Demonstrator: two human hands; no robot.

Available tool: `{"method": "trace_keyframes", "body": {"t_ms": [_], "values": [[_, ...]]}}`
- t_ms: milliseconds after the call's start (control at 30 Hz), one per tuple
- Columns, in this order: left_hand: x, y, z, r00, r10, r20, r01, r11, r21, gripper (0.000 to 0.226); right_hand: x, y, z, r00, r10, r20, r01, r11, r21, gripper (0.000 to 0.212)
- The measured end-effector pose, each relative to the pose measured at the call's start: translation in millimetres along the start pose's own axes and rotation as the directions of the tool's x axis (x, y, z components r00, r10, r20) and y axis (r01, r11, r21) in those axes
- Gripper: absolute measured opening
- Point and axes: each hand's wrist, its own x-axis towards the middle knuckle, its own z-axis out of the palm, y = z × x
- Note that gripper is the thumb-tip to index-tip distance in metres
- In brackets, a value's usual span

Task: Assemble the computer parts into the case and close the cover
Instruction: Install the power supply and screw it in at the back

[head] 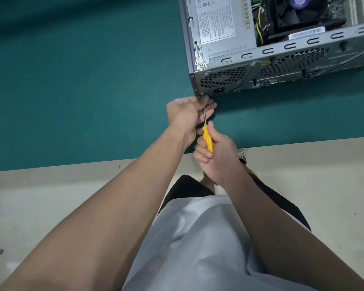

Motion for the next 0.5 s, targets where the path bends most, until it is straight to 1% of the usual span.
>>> {"method": "trace_keyframes", "body": {"t_ms": [33,67,100,133,167,200,233,267,300,333,367,400,433,467,500], "values": [[0,0,0,1.0,0.0,-0.005,0.0,1.0,-0.009,0.004,-3,4,2,0.974,-0.192,-0.118,0.142,0.929,-0.341,0.031],[0,-1,1,1.0,-0.001,-0.012,0.001,1.0,-0.023,0.003,-5,9,2,0.892,-0.421,-0.165,0.211,0.711,-0.671,0.03],[0,-2,2,1.0,-0.002,-0.018,0.002,0.999,-0.032,0.002,-7,14,2,0.791,-0.6,-0.12,0.213,0.453,-0.866,0.028],[-1,-2,3,1.0,-0.003,-0.021,0.003,0.999,-0.033,0.002,-9,18,2,0.713,-0.7,-0.038,0.209,0.264,-0.942,0.029],[-1,-2,3,1.0,-0.003,-0.02,0.003,1.0,-0.026,0.002,-9,19,4,0.668,-0.744,0.013,0.218,0.178,-0.96,0.029],[-1,-2,4,1.0,-0.002,-0.017,0.001,1.0,-0.018,0.002,-8,18,5,0.652,-0.758,0.008,0.214,0.174,-0.961,0.03],[-1,-2,4,1.0,0.0,-0.015,0.0,1.0,-0.01,0.002,-6,17,7,0.668,-0.743,-0.035,0.209,0.232,-0.95,0.031],[0,-2,4,1.0,0.0,-0.016,0.0,1.0,-0.003,0.002,-4,15,9,0.713,-0.695,-0.093,0.225,0.352,-0.909,0.034],[0,-2,4,1.0,-0.001,-0.015,0.001,1.0,0.001,0.002,-3,13,11,0.781,-0.608,-0.142,0.273,0.537,-0.798,0.037],[1,-2,3,1.0,-0.004,-0.012,0.004,1.0,0.0,0.002,-2,11,11,0.861,-0.48,-0.17,0.302,0.749,-0.59,0.037],[1,-1,2,1.0,-0.008,-0.008,0.007,1.0,-0.003,0.002,0,9,9,0.939,-0.312,-0.144,0.256,0.914,-0.315,0.036],[1,-1,1,1.0,-0.01,-0.002,0.01,1.0,-0.008,0.002,-1,6,5,0.989,-0.133,-0.063,0.13,0.99,-0.048,0.035],[2,-1,1,1.0,-0.012,0.003,0.012,1.0,-0.014,0.002,-1,2,0,0.998,0.019,0.055,-0.028,0.986,0.163,0.034],[2,-1,1,1.0,-0.013,0.005,0.013,1.0,-0.019,0.002,-1,-1,-4,0.977,0.117,0.176,-0.17,0.931,0.324,0.033],[2,-2,1,1.0,-0.016,0.005,0.016,1.0,-0.024,0.003,-1,-3,-7,0.948,0.165,0.271,-0.272,0.862,0.428,0.032]]}}
